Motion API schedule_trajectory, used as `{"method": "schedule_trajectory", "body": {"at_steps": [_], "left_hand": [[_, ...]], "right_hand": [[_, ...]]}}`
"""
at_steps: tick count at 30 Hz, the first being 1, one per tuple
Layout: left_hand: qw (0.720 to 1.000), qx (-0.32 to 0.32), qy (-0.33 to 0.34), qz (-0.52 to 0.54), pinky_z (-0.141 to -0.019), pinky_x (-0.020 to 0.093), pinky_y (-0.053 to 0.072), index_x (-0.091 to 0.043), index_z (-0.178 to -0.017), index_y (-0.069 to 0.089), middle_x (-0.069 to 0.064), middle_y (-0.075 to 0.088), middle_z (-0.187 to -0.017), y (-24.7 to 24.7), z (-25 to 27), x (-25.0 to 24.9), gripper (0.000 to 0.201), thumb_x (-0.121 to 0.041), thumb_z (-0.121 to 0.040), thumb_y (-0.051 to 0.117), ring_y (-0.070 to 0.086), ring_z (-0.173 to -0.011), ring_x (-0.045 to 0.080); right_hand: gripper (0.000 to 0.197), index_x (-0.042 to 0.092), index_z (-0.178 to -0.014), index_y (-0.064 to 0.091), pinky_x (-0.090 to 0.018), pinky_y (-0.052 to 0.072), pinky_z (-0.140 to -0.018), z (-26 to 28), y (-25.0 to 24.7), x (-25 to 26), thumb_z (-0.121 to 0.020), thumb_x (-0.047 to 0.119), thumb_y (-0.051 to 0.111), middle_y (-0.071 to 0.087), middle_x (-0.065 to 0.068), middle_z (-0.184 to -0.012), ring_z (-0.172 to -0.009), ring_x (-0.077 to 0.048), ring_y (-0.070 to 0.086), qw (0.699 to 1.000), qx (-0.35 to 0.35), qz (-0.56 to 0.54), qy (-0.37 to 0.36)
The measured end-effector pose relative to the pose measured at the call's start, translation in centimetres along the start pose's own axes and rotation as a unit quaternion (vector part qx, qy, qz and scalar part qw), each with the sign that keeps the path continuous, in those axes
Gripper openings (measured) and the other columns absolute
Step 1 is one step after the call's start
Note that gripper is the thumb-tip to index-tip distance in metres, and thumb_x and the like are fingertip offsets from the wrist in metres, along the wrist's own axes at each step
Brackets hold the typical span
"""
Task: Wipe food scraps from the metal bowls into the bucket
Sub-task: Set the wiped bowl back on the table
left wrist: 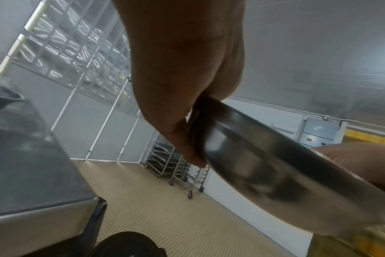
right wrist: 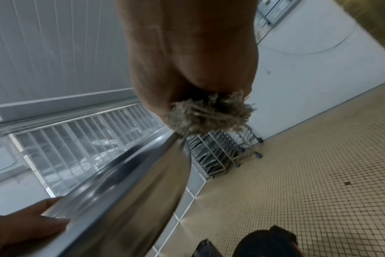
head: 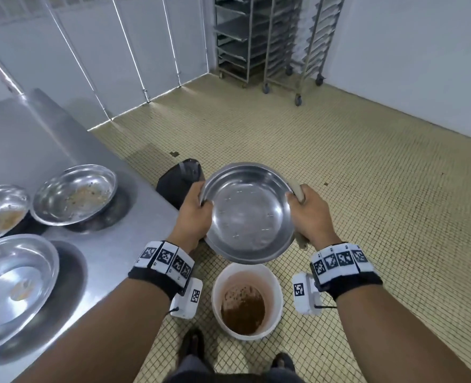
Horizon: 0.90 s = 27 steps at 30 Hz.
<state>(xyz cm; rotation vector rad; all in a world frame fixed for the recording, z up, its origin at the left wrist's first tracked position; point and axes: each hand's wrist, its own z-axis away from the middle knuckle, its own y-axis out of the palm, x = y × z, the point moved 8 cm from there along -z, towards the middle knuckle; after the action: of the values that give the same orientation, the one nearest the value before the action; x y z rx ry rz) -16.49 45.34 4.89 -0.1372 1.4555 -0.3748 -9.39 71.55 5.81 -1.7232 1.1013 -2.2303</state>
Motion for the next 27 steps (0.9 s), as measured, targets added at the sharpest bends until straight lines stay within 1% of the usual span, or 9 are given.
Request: {"method": "schedule_trajectory", "body": {"at_steps": [2,5,6,8,12,16,20,24,27], "left_hand": [[1.0,-0.022,-0.011,-0.006,-0.088,0.036,0.054,-0.03,-0.127,0.056,-0.007,0.066,-0.107,-0.4,0.7,0.8,0.032,-0.011,-0.101,0.053,0.064,-0.103,0.016],[0.998,-0.059,-0.037,0.005,-0.09,0.041,0.056,-0.031,-0.125,0.058,-0.007,0.068,-0.108,-0.8,2.6,2.8,0.027,-0.018,-0.101,0.057,0.065,-0.103,0.017],[0.996,-0.072,-0.047,0.013,-0.088,0.04,0.057,-0.032,-0.123,0.058,-0.007,0.068,-0.108,-0.9,3.4,3.5,0.025,-0.019,-0.101,0.058,0.066,-0.102,0.016],[0.993,-0.096,-0.068,0.023,-0.084,0.038,0.057,-0.034,-0.12,0.059,-0.008,0.069,-0.107,-1.2,5.2,4.8,0.025,-0.02,-0.101,0.057,0.067,-0.102,0.016],[0.982,-0.154,-0.112,0.023,-0.084,0.049,0.061,-0.04,-0.116,0.058,-0.005,0.07,-0.103,-3.1,9.2,7.6,0.021,-0.026,-0.101,0.053,0.069,-0.097,0.021],[0.975,-0.187,-0.122,0.001,-0.072,0.037,0.057,-0.036,-0.121,0.054,-0.005,0.068,-0.1,-7.1,12.3,9.8,0.024,-0.023,-0.103,0.05,0.069,-0.089,0.021],[0.969,-0.215,-0.122,0.022,-0.065,0.032,0.051,-0.035,-0.124,0.057,-0.003,0.071,-0.099,-11.9,14.6,11.4,0.025,-0.022,-0.102,0.054,0.071,-0.085,0.019],[0.962,-0.25,-0.106,0.032,-0.068,0.032,0.053,-0.034,-0.12,0.06,-0.008,0.07,-0.098,-18.6,17.1,13.1,0.021,-0.021,-0.103,0.057,0.069,-0.086,0.016],[0.952,-0.282,-0.113,0.03,-0.069,0.034,0.053,-0.04,-0.116,0.057,-0.009,0.069,-0.095,-25.2,19.2,14.8,0.017,-0.028,-0.104,0.056,0.069,-0.087,0.017]], "right_hand": [[0.017,0.027,-0.1,0.061,-0.031,0.059,-0.054,-0.2,0.6,0.0,-0.106,0.037,0.049,0.067,-0.003,-0.089,-0.069,-0.024,0.069,1.0,0.024,0.007,-0.011],[0.018,0.025,-0.106,0.061,-0.014,0.046,-0.048,-0.1,1.8,-0.3,-0.107,0.035,0.047,0.064,0.0,-0.092,-0.07,-0.014,0.065,0.997,0.063,0.032,-0.041],[0.019,0.024,-0.106,0.061,-0.012,0.044,-0.049,0.1,2.2,-0.4,-0.107,0.035,0.047,0.064,0.001,-0.092,-0.07,-0.012,0.063,0.995,0.078,0.039,-0.046],[0.02,0.022,-0.105,0.061,-0.016,0.044,-0.054,0.6,3.5,-0.8,-0.107,0.036,0.047,0.064,0.0,-0.092,-0.073,-0.014,0.063,0.992,0.11,0.045,-0.053],[0.019,0.023,-0.101,0.059,-0.026,0.041,-0.058,2.2,6.6,-0.4,-0.106,0.038,0.048,0.062,0.0,-0.088,-0.074,-0.015,0.061,0.982,0.157,0.065,-0.084],[0.021,0.021,-0.102,0.058,-0.028,0.04,-0.061,4.6,10.2,2.0,-0.106,0.039,0.049,0.06,0.004,-0.088,-0.078,-0.012,0.059,0.973,0.184,0.073,-0.117],[0.025,0.018,-0.101,0.06,-0.039,0.051,-0.076,6.7,13.8,5.1,-0.104,0.04,0.05,0.064,0.0,-0.089,-0.084,-0.023,0.064,0.97,0.186,0.074,-0.139],[0.027,0.018,-0.103,0.061,-0.046,0.052,-0.087,9.8,18.6,9.7,-0.103,0.042,0.05,0.066,-0.002,-0.096,-0.094,-0.029,0.064,0.963,0.205,0.078,-0.158],[0.031,0.017,-0.119,0.064,-0.046,0.05,-0.094,13.3,23.1,14.5,-0.103,0.04,0.051,0.067,-0.007,-0.109,-0.103,-0.03,0.062,0.956,0.222,0.07,-0.18]]}}
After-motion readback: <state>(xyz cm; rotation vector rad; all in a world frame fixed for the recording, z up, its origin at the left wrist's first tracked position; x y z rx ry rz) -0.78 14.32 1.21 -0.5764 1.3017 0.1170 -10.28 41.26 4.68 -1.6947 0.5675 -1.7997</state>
